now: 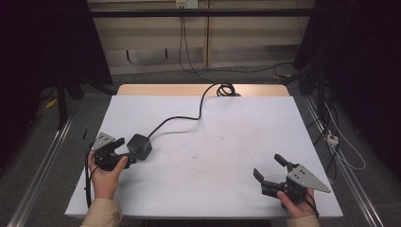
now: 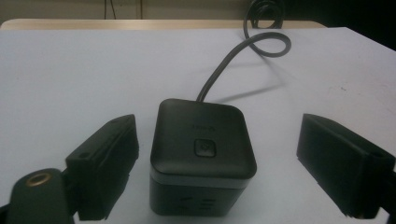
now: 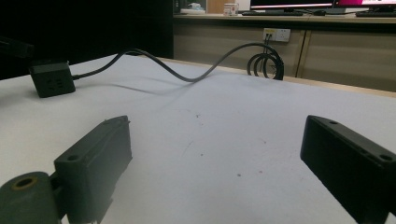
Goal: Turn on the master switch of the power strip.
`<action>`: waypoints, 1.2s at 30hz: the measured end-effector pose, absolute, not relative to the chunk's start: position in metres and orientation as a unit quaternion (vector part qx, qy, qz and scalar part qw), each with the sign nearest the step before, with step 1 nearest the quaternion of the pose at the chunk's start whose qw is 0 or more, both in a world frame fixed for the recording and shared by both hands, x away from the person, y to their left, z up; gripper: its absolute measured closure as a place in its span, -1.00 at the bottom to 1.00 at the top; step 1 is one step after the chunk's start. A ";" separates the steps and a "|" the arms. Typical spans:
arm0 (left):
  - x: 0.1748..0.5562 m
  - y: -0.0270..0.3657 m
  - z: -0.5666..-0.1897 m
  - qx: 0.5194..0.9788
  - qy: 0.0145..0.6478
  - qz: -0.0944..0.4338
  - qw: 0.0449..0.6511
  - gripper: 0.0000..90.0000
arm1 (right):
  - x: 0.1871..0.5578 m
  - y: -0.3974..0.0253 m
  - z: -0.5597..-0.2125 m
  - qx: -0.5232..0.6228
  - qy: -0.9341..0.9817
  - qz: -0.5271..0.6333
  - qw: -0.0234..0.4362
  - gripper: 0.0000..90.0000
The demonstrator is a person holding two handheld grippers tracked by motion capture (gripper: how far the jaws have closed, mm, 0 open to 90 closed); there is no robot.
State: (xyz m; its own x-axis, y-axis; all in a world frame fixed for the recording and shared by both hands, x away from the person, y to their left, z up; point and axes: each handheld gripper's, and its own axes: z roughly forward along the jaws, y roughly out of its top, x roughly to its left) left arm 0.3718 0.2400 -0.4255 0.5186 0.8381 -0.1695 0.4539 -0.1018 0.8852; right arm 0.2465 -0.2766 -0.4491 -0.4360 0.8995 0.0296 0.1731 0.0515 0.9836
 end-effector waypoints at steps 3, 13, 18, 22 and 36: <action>0.370 0.240 -0.425 0.717 0.447 0.193 0.500 -0.78 | 0.246 -0.277 -0.449 0.416 0.645 0.549 0.330 -0.82; 0.362 0.242 -0.423 0.714 0.435 0.192 0.513 -0.82 | 0.246 -0.276 -0.449 0.413 0.648 0.549 0.329 -0.82; 0.358 0.244 -0.422 0.713 0.427 0.183 0.525 -0.83 | 0.246 -0.276 -0.449 0.415 0.647 0.549 0.329 -0.82; 0.356 0.244 -0.422 0.715 0.418 0.179 0.530 -0.85 | 0.246 -0.276 -0.449 0.414 0.648 0.549 0.328 -0.82; 0.347 0.243 -0.421 0.721 0.403 0.168 0.538 -0.84 | 0.246 -0.275 -0.449 0.413 0.648 0.550 0.327 -0.82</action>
State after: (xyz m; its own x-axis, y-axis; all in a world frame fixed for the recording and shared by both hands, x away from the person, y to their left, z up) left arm 0.3470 0.2427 -0.4206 0.6182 0.7622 -0.1919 0.4010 -0.0959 0.9110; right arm 0.2464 -0.2751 -0.4487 -0.4457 0.8947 0.0304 0.1764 0.0544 0.9828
